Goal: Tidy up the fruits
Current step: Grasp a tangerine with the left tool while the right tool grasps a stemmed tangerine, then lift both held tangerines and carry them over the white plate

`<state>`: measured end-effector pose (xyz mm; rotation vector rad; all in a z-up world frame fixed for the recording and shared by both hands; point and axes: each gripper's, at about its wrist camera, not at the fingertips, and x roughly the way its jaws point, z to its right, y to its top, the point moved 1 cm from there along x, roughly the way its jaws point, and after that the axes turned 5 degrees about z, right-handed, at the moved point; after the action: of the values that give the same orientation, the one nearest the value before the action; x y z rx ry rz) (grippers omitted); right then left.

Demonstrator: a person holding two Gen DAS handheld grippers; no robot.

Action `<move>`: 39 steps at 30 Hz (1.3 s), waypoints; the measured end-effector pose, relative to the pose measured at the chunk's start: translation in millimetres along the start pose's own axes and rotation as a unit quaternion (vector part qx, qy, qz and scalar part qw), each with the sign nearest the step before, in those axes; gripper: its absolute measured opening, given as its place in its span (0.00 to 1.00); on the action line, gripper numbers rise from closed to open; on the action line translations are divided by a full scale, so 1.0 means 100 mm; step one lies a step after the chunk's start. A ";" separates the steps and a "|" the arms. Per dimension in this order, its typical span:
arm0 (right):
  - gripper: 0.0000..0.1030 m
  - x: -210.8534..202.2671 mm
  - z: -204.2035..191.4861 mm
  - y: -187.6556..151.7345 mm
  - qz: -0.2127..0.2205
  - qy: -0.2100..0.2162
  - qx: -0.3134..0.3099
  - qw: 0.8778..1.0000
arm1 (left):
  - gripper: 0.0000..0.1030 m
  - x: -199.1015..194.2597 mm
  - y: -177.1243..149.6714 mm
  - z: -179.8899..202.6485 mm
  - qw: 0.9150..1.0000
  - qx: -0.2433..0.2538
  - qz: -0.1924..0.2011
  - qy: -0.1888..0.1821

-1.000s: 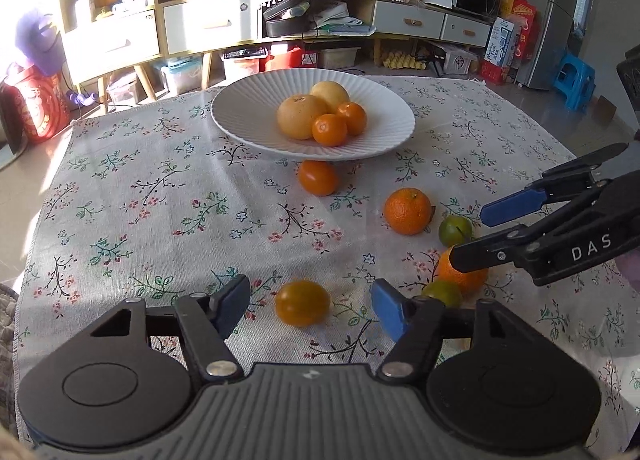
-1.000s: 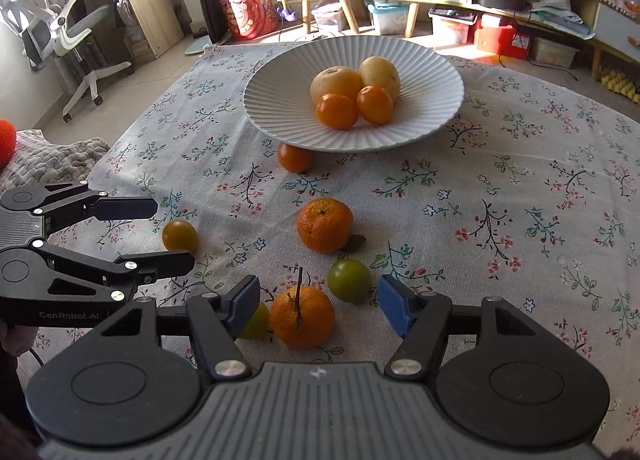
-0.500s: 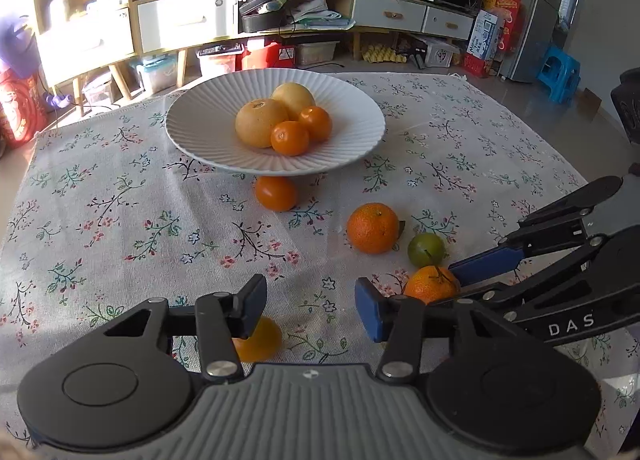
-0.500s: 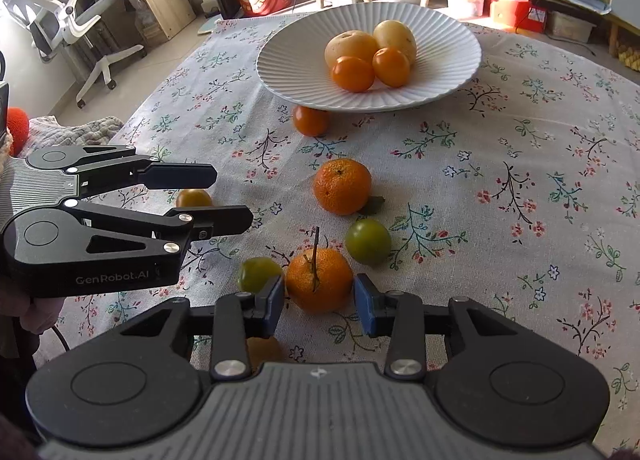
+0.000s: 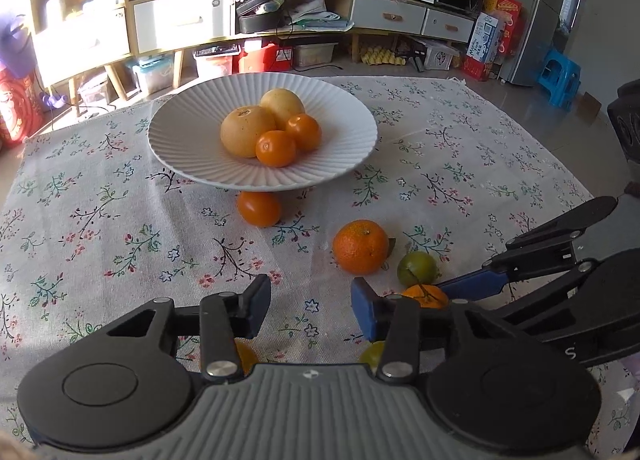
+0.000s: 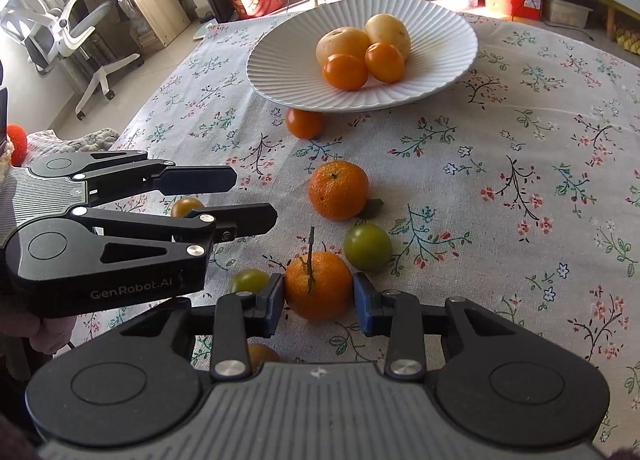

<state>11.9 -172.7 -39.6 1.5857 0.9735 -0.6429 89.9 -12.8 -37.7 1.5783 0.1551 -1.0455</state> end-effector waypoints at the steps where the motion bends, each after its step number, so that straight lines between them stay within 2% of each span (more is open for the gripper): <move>1: 0.32 -0.02 0.00 0.00 0.000 -0.001 0.000 1.000 | 0.40 0.01 0.00 0.01 1.000 0.000 0.001 0.000; 15: 0.32 -0.27 0.28 0.02 0.015 -0.047 0.016 0.999 | 0.40 0.18 0.09 0.16 1.000 -0.014 0.004 -0.015; 23: 0.32 -0.29 0.41 0.03 0.017 -0.054 0.016 0.998 | 0.40 0.33 0.10 0.20 0.999 -0.031 -0.003 -0.015; 27: 0.32 -0.29 0.49 0.03 0.017 -0.055 0.033 0.998 | 0.34 0.36 0.12 0.20 0.999 -0.039 -0.005 -0.023; 39: 0.32 -0.28 0.46 0.02 0.020 -0.056 0.025 0.998 | 0.32 0.34 0.11 0.22 0.999 -0.035 -0.005 -0.008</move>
<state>3.6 -224.7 -26.1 1.5908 0.8459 -0.7246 105.3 -49.8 -50.9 1.5065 0.1859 -1.0498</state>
